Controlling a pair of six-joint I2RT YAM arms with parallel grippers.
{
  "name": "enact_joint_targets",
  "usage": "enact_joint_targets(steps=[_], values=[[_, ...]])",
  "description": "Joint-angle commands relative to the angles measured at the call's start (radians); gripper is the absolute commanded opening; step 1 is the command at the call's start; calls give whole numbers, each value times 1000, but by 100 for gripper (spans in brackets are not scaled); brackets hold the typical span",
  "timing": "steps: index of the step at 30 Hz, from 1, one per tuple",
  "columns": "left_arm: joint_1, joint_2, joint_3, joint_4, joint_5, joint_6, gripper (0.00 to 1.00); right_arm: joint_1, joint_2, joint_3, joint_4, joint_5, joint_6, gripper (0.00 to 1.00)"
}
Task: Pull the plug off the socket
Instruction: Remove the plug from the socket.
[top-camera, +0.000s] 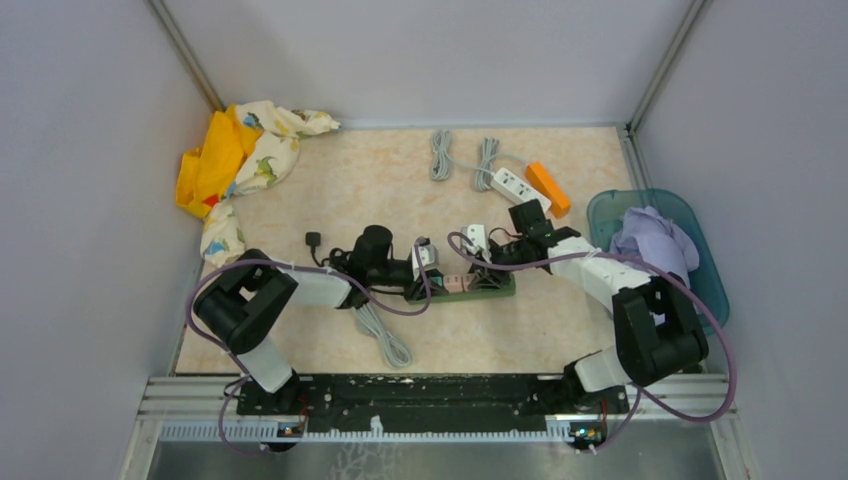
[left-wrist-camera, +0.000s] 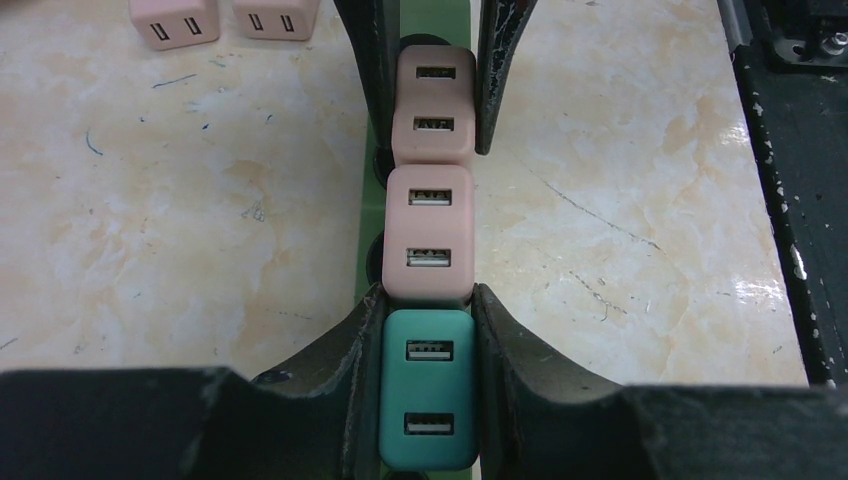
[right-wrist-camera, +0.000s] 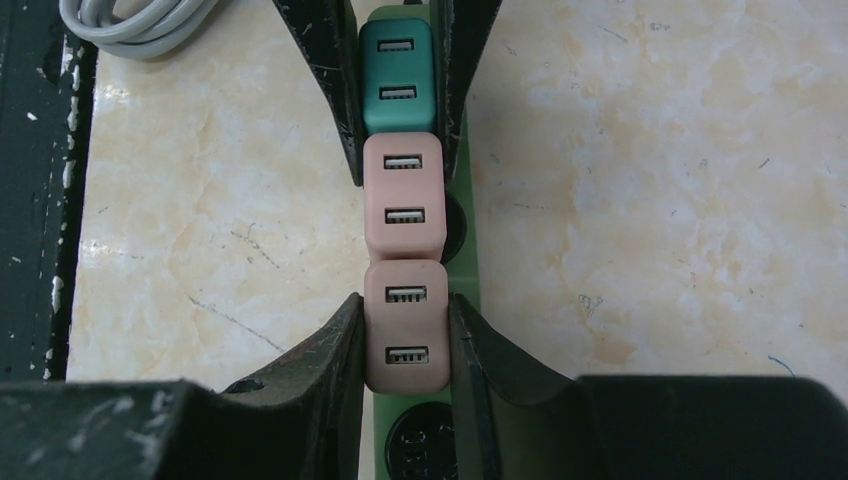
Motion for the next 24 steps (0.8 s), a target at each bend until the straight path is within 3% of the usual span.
enact_joint_targets(steps=[1,6,13,20,24], values=[[-7,23,-1,-32,-9,3,1,40,-57,31,164,-114,113,0],[-7,27,2,-38,-1,6,1,-34,-63,38,134,-152,105,0],[-7,30,7,-44,4,9,1,3,-40,26,80,-206,22,0],[-7,29,7,-46,8,11,1,44,-2,16,271,-121,268,0],[-7,31,8,-47,10,10,1,11,4,28,243,-117,241,0]])
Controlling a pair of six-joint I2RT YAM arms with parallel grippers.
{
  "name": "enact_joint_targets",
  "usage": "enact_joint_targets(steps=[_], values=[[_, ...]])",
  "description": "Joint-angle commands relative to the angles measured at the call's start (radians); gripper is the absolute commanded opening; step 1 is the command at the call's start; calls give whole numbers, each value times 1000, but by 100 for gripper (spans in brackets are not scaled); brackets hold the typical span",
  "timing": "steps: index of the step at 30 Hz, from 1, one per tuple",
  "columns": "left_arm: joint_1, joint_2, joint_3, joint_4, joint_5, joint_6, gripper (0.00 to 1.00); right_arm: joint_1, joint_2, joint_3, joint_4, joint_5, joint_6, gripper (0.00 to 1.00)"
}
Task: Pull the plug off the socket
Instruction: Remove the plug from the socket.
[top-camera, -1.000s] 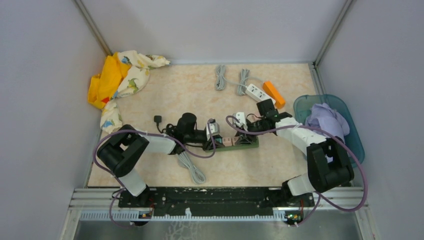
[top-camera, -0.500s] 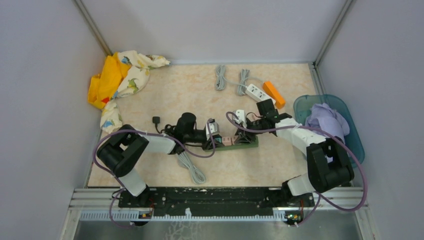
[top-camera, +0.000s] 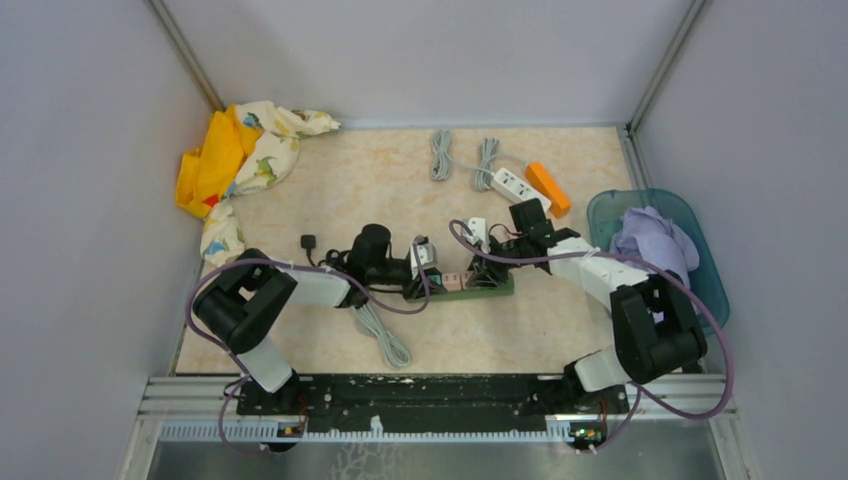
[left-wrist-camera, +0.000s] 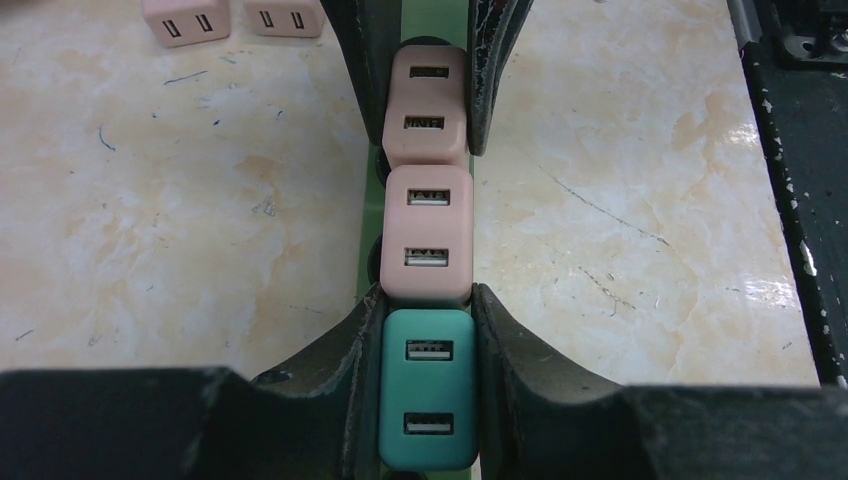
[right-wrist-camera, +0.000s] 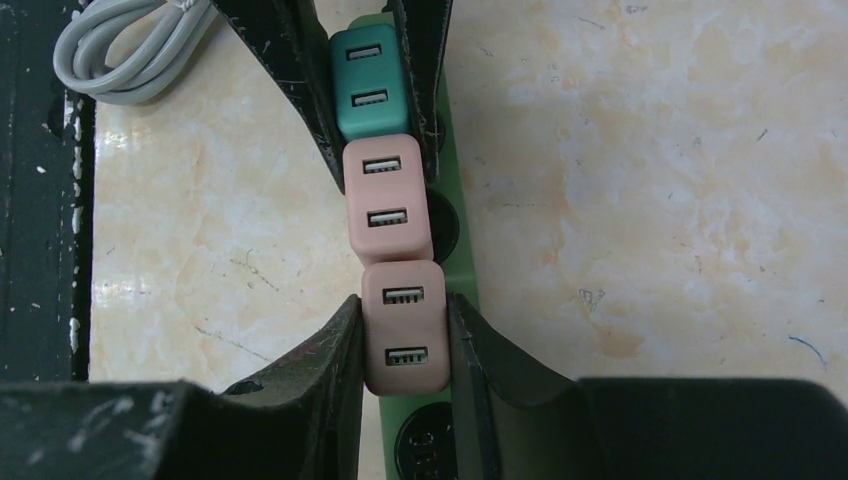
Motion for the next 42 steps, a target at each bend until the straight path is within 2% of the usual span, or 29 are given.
enact_joint_targets(steps=[1,6,8,11,16,20,23,27,28,32,34,36,39,42], values=[[-19,33,10,-47,3,5,1,0,-7,43,121,-140,29,0],[-17,41,22,-62,7,8,1,-17,-17,32,-122,-252,-327,0],[-17,45,28,-70,10,9,1,-5,-18,20,-134,-266,-363,0],[-17,45,28,-72,10,9,1,9,-11,21,-83,-247,-291,0],[-17,38,19,-62,9,8,1,-47,6,9,196,-197,107,0],[-17,39,22,-62,9,8,1,-82,-7,-6,168,-182,55,0],[-17,39,21,-62,9,8,1,-84,-19,-10,53,-250,-143,0],[-17,42,23,-62,10,7,1,-40,-39,-22,3,-294,-219,0],[-17,43,24,-64,10,8,1,-30,-39,-18,16,-286,-192,0],[-17,41,23,-65,10,8,1,-41,-21,-2,210,-209,117,0],[-17,43,25,-65,10,8,1,-75,-8,2,263,-208,222,0],[-17,43,26,-67,11,8,1,-102,-6,0,278,-185,259,0],[-17,44,27,-68,10,8,1,-107,-21,0,220,-166,164,0],[-17,43,26,-69,12,9,1,-106,-44,-7,86,-231,-88,0]])
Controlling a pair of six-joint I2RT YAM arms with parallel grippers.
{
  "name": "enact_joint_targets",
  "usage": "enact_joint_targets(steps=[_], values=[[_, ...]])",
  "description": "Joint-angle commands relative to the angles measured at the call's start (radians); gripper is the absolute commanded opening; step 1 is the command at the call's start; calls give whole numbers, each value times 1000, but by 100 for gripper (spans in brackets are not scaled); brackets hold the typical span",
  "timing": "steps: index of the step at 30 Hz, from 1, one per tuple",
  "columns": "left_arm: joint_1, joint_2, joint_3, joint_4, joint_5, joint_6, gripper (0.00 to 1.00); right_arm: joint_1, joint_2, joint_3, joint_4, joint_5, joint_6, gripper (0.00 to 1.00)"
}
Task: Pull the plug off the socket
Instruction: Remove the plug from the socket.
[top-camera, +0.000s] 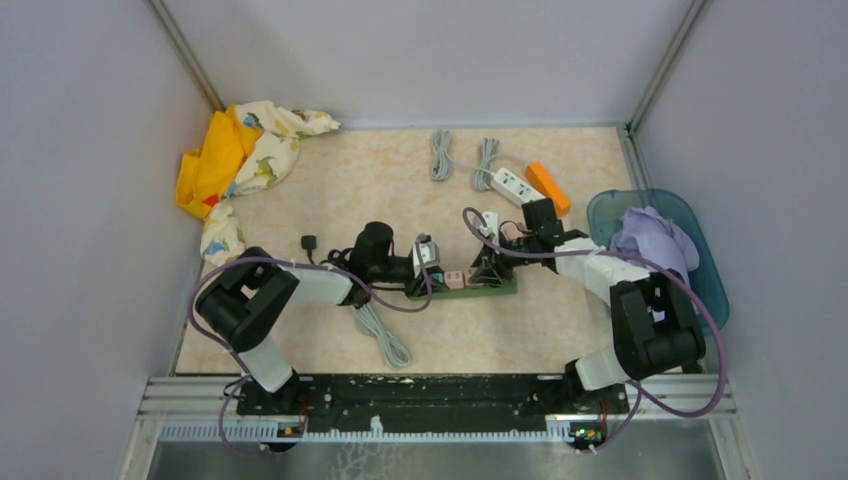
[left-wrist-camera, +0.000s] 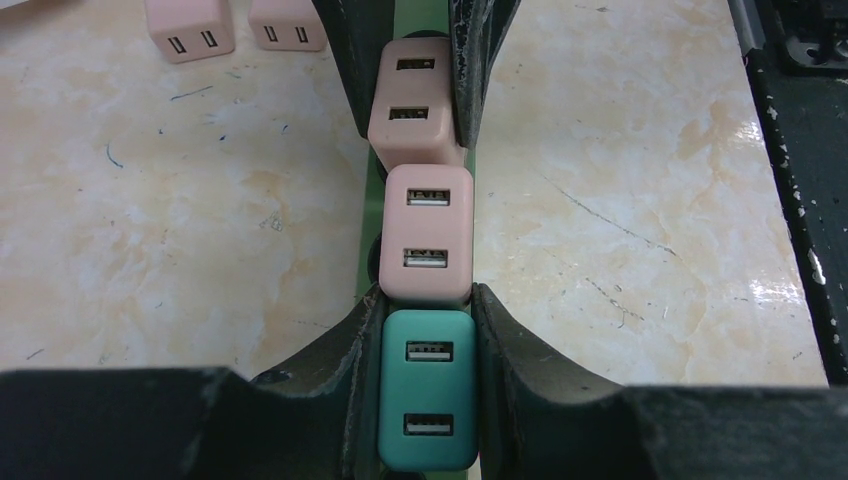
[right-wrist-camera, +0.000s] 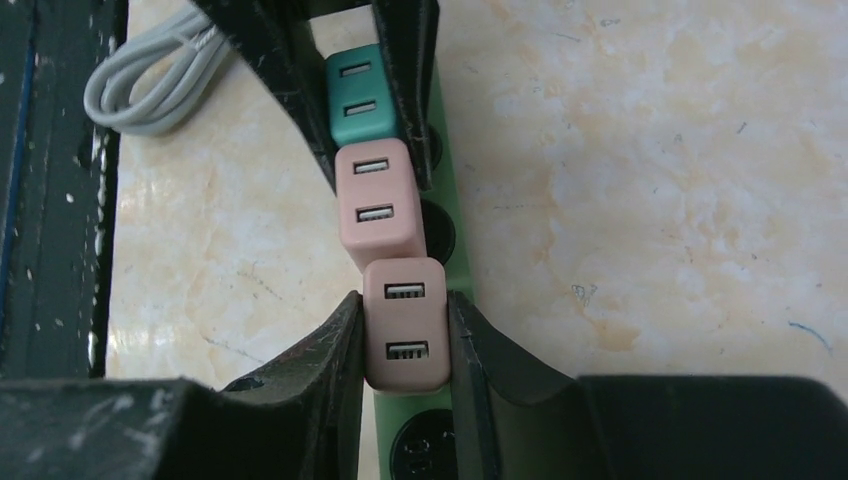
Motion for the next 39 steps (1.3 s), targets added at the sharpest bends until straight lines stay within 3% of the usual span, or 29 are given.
enact_joint_targets(steps=[1,3,6,10,15,17,19,24,27,33,39], values=[[-16,30,-2,-57,9,5,1,-8,-66,20,-58,-152,-269,0],[-16,30,-1,-57,8,5,1,11,-82,7,-124,-180,-384,0],[-16,33,2,-59,9,4,1,71,-84,12,-119,-139,-384,0],[-17,36,8,-66,11,5,1,120,-47,26,6,-93,-176,0],[-16,36,8,-66,9,5,1,51,0,63,40,-146,-34,0],[-16,38,8,-67,11,5,1,3,13,69,9,-207,-54,0],[-16,38,10,-68,12,6,1,-14,14,83,-108,-232,-196,0],[-16,40,12,-73,16,9,1,14,-49,42,-175,-151,-405,0],[-15,40,13,-74,15,8,1,39,-64,36,-126,-116,-351,0],[-16,36,8,-71,9,7,1,40,25,112,-93,-228,-114,0],[-16,36,8,-69,11,7,1,15,1,91,-106,-145,-200,0]])
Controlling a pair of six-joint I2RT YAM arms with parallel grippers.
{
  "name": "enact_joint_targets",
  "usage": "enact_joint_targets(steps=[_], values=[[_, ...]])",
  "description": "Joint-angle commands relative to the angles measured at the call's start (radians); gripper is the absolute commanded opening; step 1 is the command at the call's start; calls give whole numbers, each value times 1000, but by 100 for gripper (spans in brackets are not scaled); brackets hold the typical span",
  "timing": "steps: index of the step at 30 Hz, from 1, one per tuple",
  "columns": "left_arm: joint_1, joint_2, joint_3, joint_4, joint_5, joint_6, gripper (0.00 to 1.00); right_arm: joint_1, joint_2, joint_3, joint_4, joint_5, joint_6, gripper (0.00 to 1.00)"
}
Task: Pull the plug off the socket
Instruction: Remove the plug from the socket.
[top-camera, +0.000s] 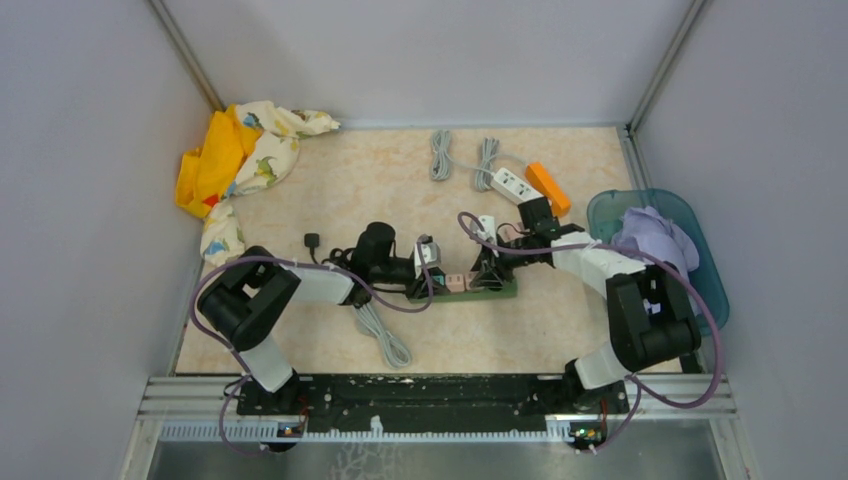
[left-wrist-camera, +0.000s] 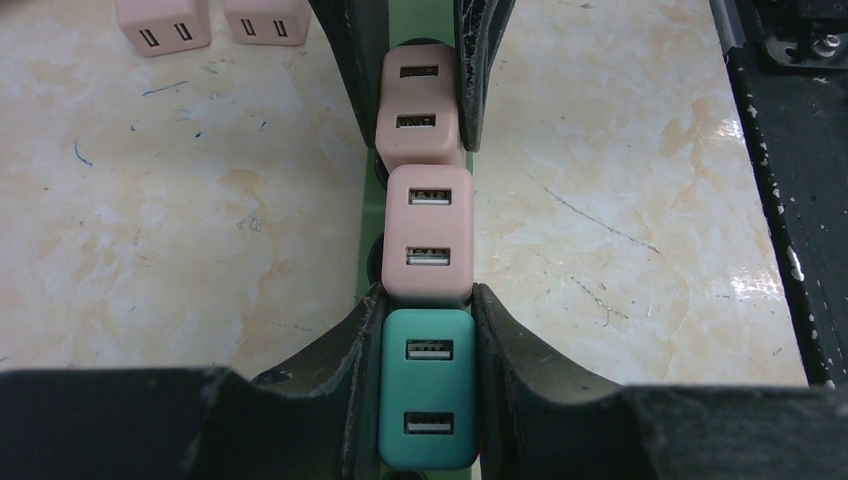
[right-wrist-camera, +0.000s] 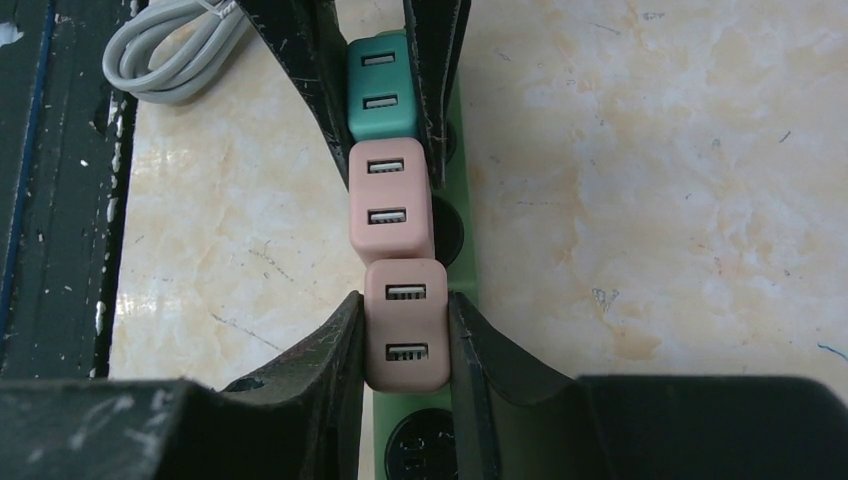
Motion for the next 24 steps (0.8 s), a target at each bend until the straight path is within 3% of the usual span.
enact_joint_targets(steps=[1,6,9,16,20,24], values=[[-10,25,-1,-51,-7,7,1,-16,-52,35,29,-119,-58,0],[-10,22,-5,-45,-9,5,1,-35,-100,6,-110,-144,-328,0],[-9,19,-10,-39,-9,5,1,-10,-95,5,-104,-150,-318,0],[-9,16,-13,-37,-12,3,1,56,-40,37,89,-87,36,0],[-9,16,-13,-34,-16,0,1,17,-38,46,61,-79,-3,0],[-9,15,-14,-32,-16,1,1,-30,-57,61,-128,-77,-234,0]])
